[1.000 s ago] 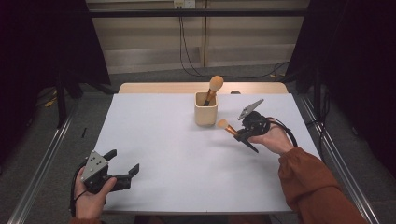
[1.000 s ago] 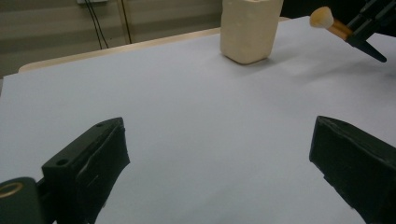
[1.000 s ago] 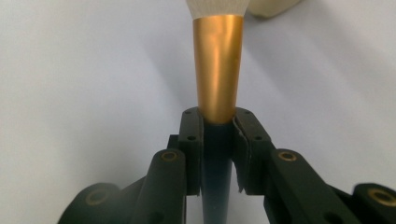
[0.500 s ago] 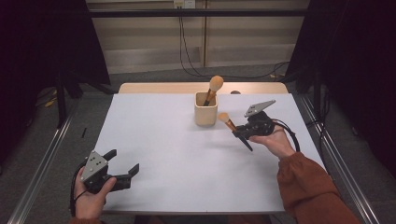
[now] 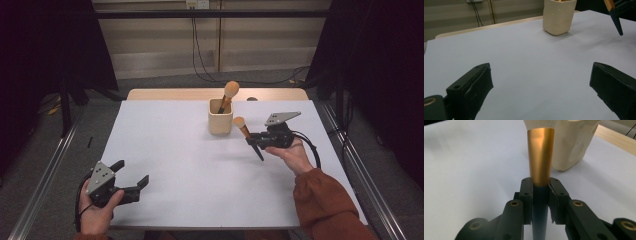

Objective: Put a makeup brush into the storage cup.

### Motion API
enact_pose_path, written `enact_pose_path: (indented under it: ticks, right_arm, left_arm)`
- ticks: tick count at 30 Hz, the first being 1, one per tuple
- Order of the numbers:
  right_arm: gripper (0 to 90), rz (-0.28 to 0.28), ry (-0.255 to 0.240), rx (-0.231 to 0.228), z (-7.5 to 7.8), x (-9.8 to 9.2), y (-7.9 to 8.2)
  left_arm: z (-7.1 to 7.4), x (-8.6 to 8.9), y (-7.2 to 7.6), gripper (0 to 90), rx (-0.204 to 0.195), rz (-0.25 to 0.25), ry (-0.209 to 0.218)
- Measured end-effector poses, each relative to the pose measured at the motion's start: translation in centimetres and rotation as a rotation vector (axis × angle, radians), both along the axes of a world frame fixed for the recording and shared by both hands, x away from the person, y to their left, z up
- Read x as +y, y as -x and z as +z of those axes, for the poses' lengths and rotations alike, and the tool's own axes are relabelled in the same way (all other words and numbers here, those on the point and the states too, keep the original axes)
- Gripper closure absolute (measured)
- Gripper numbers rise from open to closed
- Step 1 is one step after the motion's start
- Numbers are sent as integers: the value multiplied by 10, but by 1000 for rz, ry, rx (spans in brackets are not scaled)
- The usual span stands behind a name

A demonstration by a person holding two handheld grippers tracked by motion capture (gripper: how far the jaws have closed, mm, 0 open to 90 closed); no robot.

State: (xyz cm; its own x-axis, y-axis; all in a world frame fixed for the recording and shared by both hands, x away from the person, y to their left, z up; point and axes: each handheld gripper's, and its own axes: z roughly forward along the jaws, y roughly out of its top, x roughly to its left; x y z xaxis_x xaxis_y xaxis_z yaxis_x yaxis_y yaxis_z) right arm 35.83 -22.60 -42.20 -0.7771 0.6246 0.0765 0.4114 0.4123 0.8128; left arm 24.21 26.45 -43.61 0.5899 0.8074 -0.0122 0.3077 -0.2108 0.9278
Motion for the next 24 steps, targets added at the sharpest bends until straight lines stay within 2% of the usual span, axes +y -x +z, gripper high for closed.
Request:
enact_pose_path:
  ticks: [5, 7, 13, 20, 24]
  right_arm:
    - [754, -4, -59, -18, 1, -1, 0]
    - [753, -7, -75, -31, 2, -1, 0]
    - [753, -14, -143, -63, 5, -1, -1]
    - [753, -13, -206, -130, 13, 2, -1]
    - [753, -26, -227, -148, 17, 3, -3]
  left_arm:
    - [0, 0, 0, 42, -2, 10, 12]
    - [0, 0, 0, 42, 2, 14, 38]
    - [0, -1, -1, 40, -11, 19, 45]
    - [0, -1, -2, 33, -14, 26, 67]
    - [0, -4, -3, 32, -13, -3, 71]
